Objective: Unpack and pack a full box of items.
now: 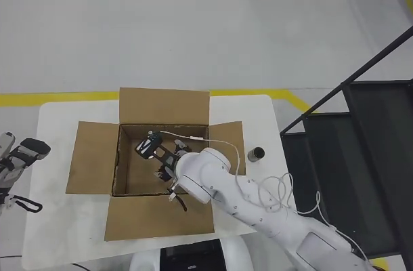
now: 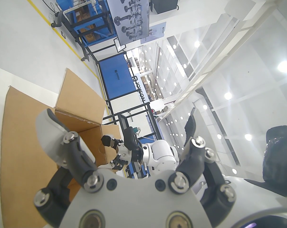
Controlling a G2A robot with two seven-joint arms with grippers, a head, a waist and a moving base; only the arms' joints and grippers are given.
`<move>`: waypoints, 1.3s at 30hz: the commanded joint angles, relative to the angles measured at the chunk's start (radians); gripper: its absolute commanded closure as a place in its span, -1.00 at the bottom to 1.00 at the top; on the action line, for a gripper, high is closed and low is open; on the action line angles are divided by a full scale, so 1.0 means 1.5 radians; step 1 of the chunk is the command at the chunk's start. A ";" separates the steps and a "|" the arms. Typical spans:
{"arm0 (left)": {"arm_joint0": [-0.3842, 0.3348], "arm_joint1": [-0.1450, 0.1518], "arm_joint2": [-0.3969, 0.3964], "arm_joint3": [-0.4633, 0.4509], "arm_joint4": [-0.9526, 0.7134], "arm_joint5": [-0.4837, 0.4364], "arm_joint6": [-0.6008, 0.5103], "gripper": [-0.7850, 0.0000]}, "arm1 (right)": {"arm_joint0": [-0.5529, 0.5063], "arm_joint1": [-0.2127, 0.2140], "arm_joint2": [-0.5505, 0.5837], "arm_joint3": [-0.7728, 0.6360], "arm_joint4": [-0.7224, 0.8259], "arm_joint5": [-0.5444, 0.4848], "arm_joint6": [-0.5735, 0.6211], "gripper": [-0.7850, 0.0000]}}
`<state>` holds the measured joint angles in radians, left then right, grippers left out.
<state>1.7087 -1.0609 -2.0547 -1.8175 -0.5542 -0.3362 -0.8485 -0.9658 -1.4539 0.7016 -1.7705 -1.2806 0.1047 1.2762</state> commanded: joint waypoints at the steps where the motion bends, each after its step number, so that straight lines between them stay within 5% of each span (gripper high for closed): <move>1: 0.000 0.000 0.000 0.000 0.000 0.000 0.000 -1.00 | 0.000 0.000 0.000 0.000 0.000 0.000 0.000 -1.00; 10: 0.000 0.000 0.000 0.000 0.000 0.000 0.000 -1.00 | 0.020 -0.005 -0.017 0.031 -0.007 -0.039 -0.007 -1.00; 22: 0.000 0.000 0.000 0.000 0.000 0.000 0.000 -1.00 | 0.204 -0.112 -0.092 0.316 0.257 0.001 -0.063 -1.00; 39: 0.000 0.000 0.000 0.000 0.000 0.000 0.000 -1.00 | 0.135 -0.140 -0.053 0.476 0.347 0.074 -0.310 -1.00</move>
<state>1.7087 -1.0609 -2.0547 -1.8175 -0.5542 -0.3362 -0.8485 -0.7585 -1.6656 0.6170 -1.0548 -0.7572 0.2109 0.8153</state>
